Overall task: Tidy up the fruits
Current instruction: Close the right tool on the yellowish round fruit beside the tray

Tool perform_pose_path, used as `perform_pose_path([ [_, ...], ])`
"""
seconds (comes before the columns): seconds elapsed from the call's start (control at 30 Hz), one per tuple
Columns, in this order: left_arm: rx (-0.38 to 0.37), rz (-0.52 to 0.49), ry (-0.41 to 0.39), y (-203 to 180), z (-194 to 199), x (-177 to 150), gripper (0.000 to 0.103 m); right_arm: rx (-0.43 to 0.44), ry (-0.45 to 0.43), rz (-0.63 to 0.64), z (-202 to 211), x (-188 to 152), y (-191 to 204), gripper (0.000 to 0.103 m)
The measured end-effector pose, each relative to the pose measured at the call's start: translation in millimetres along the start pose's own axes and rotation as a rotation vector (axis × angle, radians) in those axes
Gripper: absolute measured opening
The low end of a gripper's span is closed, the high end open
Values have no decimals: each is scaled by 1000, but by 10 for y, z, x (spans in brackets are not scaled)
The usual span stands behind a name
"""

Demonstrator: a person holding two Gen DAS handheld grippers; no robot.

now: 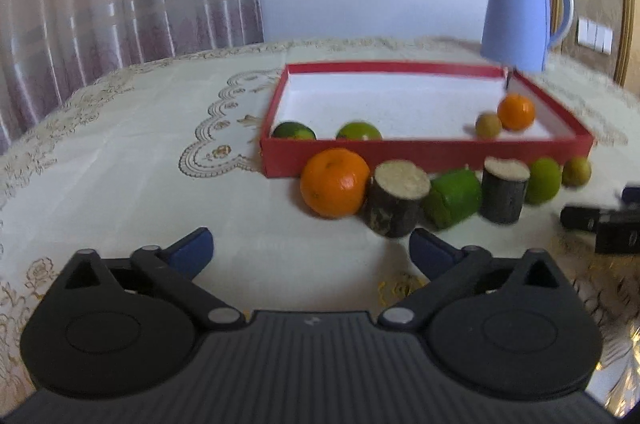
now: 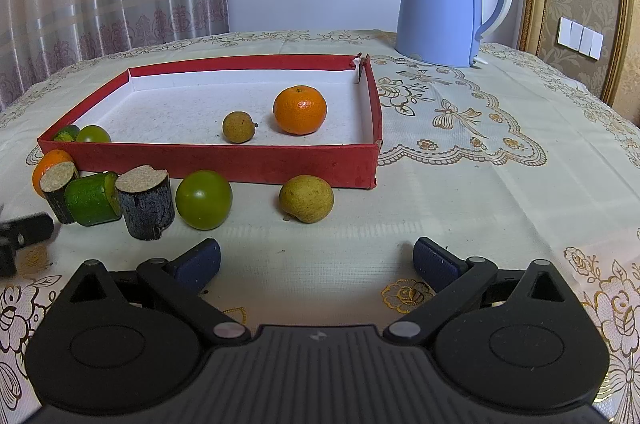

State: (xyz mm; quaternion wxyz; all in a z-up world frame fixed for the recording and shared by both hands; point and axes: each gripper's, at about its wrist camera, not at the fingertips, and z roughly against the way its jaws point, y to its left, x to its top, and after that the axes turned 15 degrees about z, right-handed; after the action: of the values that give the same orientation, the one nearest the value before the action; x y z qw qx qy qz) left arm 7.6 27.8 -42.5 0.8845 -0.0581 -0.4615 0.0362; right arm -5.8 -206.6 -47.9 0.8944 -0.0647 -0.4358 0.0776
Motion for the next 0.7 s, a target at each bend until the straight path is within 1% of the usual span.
perform_pose_path([
  [0.1,14,-20,-5,-30,-8,-14,103,0,0,0,0,0,0,103],
  [0.47,14,12,17,12,-58,12,103,12,-12,-12,3,-16,-23,103],
  [0.57,7,22,24,32,-66,19,103,31,-23,-22,6,-21,-59,103],
  [0.7,-18,62,48,97,-88,35,103,51,-34,-46,11,-11,-114,103],
])
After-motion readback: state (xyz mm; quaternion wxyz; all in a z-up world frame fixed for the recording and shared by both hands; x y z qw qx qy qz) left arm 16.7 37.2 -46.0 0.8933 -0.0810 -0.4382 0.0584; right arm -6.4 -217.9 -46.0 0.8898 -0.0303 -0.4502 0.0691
